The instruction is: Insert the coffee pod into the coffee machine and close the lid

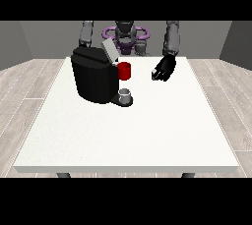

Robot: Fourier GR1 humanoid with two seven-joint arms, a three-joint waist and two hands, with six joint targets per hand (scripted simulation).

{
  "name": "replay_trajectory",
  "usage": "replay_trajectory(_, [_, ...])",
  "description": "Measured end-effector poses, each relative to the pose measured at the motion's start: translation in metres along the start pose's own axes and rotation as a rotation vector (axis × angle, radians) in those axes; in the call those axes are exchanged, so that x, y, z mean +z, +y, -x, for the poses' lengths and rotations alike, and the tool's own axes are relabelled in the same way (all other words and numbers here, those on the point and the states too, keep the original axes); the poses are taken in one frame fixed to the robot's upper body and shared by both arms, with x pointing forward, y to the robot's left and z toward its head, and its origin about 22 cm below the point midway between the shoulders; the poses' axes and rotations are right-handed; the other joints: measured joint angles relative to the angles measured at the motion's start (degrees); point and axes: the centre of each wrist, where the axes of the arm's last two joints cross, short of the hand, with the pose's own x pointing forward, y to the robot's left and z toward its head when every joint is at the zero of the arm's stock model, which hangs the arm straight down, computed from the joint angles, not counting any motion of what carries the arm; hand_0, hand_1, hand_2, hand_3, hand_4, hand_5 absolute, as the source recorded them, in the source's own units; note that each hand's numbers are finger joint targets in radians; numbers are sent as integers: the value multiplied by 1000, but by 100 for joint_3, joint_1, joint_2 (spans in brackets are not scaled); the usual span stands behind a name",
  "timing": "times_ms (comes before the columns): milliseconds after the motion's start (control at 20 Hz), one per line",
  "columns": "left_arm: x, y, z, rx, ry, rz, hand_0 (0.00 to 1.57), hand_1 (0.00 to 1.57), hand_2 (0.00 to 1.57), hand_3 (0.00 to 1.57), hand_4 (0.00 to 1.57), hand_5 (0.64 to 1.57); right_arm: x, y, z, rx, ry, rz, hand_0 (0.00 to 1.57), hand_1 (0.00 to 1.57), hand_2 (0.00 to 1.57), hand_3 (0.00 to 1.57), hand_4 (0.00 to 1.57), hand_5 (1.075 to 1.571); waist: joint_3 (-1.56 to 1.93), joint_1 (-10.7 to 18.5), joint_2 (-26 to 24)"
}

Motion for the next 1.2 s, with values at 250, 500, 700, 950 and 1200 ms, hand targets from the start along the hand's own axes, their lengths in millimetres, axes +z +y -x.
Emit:
replay_trajectory(250, [-13, 14, -22, 39, -22, 50, 1371, 1371, 1379, 1325, 504, 1571, 2, -2, 16, 16, 60, 5, 0, 0, 0, 0, 0, 1571, 1, 67, -317])
replay_trajectory(500, [-27, 43, -52, 45, -63, 87, 1403, 1403, 1396, 1341, 598, 1571, 3, -4, 29, 20, 83, -2, 0, 0, 0, 0, 0, 1571, 3, 70, -565])
replay_trajectory(700, [-29, 54, -59, 45, -80, 101, 1403, 1403, 1396, 1341, 598, 1571, 4, -4, 27, 21, 84, -15, 0, 0, 0, 0, 0, 1571, 2, 19, -670])
replay_trajectory(950, [-33, 77, -72, 39, -98, 95, 1380, 1380, 1397, 1375, 522, 1571, 5, 1, 23, -3, 74, -29, 0, 0, 0, 0, 0, 1571, 1, -74, -788])
replay_trajectory(1200, [-39, 122, -94, 93, -98, 36, 1202, 1202, 1240, 1256, 491, 1571, -2, 4, 10, -18, 2, -33, 0, 0, 0, 0, 0, 1571, 2, -279, -603])
